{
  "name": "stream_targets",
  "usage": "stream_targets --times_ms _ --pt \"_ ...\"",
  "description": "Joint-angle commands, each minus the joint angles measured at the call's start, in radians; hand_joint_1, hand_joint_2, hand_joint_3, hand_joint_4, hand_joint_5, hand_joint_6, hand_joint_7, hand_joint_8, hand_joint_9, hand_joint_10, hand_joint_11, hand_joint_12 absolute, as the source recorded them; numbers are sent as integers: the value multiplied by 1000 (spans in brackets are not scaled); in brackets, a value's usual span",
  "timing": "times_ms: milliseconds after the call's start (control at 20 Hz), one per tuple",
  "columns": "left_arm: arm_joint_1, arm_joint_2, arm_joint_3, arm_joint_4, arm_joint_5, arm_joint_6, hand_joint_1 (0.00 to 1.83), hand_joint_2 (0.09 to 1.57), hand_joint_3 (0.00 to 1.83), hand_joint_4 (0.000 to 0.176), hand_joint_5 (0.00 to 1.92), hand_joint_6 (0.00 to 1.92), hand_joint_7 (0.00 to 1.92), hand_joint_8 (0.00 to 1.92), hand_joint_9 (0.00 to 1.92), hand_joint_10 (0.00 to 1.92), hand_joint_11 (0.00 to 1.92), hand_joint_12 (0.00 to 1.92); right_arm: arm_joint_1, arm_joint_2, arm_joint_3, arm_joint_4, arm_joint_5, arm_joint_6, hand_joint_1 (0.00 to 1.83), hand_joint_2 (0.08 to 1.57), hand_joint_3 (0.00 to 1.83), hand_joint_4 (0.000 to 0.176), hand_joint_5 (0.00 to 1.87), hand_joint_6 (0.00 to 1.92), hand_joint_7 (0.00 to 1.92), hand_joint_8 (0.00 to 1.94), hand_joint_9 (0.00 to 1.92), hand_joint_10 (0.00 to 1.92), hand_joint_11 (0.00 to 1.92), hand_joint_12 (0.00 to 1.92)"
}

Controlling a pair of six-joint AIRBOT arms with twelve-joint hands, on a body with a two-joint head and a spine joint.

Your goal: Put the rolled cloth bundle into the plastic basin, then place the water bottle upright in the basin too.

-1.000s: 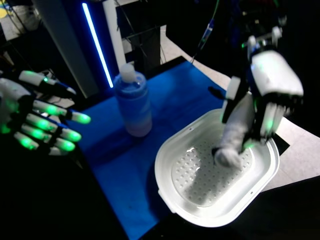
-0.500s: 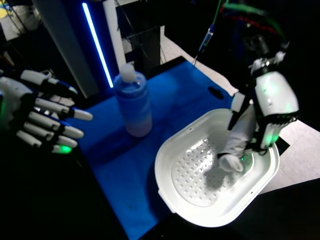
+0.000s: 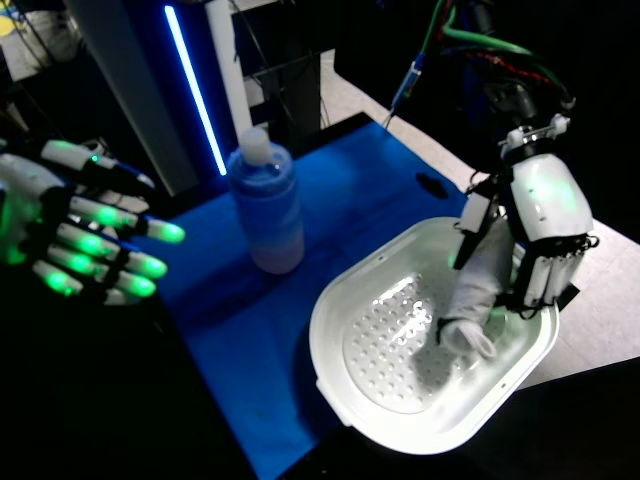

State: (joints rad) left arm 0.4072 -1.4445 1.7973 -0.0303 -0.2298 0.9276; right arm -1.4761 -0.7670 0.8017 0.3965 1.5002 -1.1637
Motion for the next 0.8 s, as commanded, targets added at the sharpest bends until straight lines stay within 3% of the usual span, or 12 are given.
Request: stream_targets --times_ms 0,100,300,350,400,500,550,600,700,750 --pt "-12 -1 10 -8 -117 -4 645 993 0 102 376 1 418 2 389 3 0 851 1 -4 5 -2 125 12 519 1333 0 63 602 1 408 2 336 1 0 866" --pt "-12 0 10 -8 -115 -5 645 998 0 106 376 1 414 1 388 2 0 926 1 -7 5 -2 125 12 489 1329 0 73 598 0 398 0 344 1 0 848" --pt "-1 29 -25 -8 -132 -7 644 1006 0 111 362 0 404 0 386 1 0 917 1 -8 5 -2 125 17 501 1336 1 69 600 0 401 0 341 0 0 878" --pt "5 53 -53 -3 -147 -6 635 1005 0 127 342 0 377 0 362 0 0 922 1 -9 5 -2 125 18 495 1325 0 73 597 0 404 1 336 0 0 858" --pt "11 83 -86 5 -161 -6 626 1004 0 127 332 0 363 0 345 0 0 915 1 -9 5 -2 125 20 481 1320 0 82 593 0 396 1 330 0 0 830" --pt "31 156 -160 22 -200 -6 567 993 0 151 253 0 297 0 298 0 0 892 1 -10 5 -2 125 28 552 1295 0 83 577 0 392 0 352 4 0 912" --pt "47 198 -204 27 -230 -6 538 991 0 150 228 0 276 0 280 0 0 895 1 -10 4 -2 125 35 565 1286 0 86 575 1 395 1 366 7 0 969" --pt "87 281 -290 29 -287 -7 455 977 0 152 155 0 200 0 209 0 0 745 1 -9 4 -8 125 48 581 1262 0 77 546 0 402 2 375 4 0 1048" --pt "135 360 -372 29 -359 -18 413 969 0 154 123 0 165 0 186 0 0 645 1 -7 4 -14 126 59 567 1224 0 98 511 0 406 2 372 1 0 991" --pt "197 422 -437 29 -427 -52 403 955 0 166 100 0 135 0 163 1 0 566 1 -5 4 -18 126 67 627 1188 0 138 422 0 350 0 319 0 0 839"
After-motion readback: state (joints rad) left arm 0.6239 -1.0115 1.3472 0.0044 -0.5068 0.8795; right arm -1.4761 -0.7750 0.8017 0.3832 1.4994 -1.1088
